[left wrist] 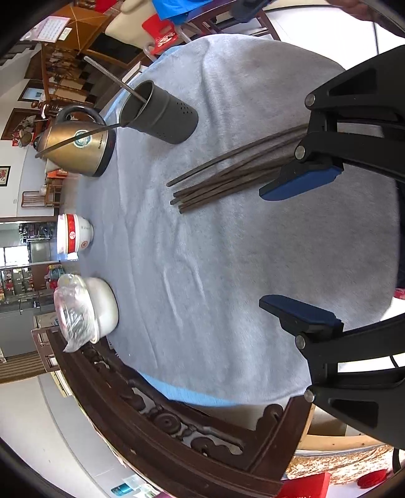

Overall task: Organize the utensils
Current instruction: 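Move both open tools back down to the chopstick pile, then grasp one chopstick with the right tool while the left tool grasps another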

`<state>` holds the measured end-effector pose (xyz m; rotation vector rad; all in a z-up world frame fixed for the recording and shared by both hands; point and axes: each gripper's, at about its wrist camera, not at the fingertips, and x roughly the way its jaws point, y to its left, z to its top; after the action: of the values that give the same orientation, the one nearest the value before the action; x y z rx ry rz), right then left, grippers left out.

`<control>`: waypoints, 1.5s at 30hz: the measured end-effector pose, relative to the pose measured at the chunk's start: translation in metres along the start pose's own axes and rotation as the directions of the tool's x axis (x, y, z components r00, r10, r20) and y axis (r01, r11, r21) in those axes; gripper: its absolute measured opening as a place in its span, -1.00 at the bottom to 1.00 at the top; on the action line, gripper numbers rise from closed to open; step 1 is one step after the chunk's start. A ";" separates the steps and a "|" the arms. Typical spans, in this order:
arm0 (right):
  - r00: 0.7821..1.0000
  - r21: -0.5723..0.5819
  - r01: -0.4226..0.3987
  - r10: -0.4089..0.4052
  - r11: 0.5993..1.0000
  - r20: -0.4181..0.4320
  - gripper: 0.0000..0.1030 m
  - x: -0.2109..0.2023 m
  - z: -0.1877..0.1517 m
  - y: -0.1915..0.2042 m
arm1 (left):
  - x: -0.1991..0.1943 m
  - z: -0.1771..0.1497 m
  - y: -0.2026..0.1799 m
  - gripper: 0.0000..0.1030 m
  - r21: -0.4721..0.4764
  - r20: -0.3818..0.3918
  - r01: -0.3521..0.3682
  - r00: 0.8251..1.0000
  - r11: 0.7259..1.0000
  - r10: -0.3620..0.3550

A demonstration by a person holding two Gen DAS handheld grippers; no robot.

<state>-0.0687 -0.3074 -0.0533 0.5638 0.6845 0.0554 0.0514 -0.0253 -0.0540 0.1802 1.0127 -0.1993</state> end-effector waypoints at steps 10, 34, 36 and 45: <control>0.980 -0.018 0.009 -0.013 1.000 -0.200 -0.27 0.070 -0.002 0.020 | 0.041 0.000 0.017 0.24 -0.080 -0.093 0.079 0.992 0.994 -0.086; 0.904 -0.292 0.136 -0.239 0.947 -0.354 -0.76 0.242 0.026 0.103 | 0.068 0.015 0.064 0.24 -0.135 -0.098 0.284 0.950 0.949 -0.298; 0.900 -0.285 0.140 -0.242 0.948 -0.362 -0.84 0.244 0.025 0.102 | 0.070 0.021 0.062 0.18 -0.136 -0.097 0.309 0.941 0.941 -0.323; 0.885 -0.245 0.189 -0.273 0.951 -0.378 -0.87 0.226 0.020 0.076 | 0.101 0.047 0.042 0.02 -0.146 -0.162 0.386 0.899 0.911 -0.406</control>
<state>0.1300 -0.2003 -0.1334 0.2685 1.1391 0.0169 0.1528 -0.0046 -0.1134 -0.1152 1.2420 -0.5055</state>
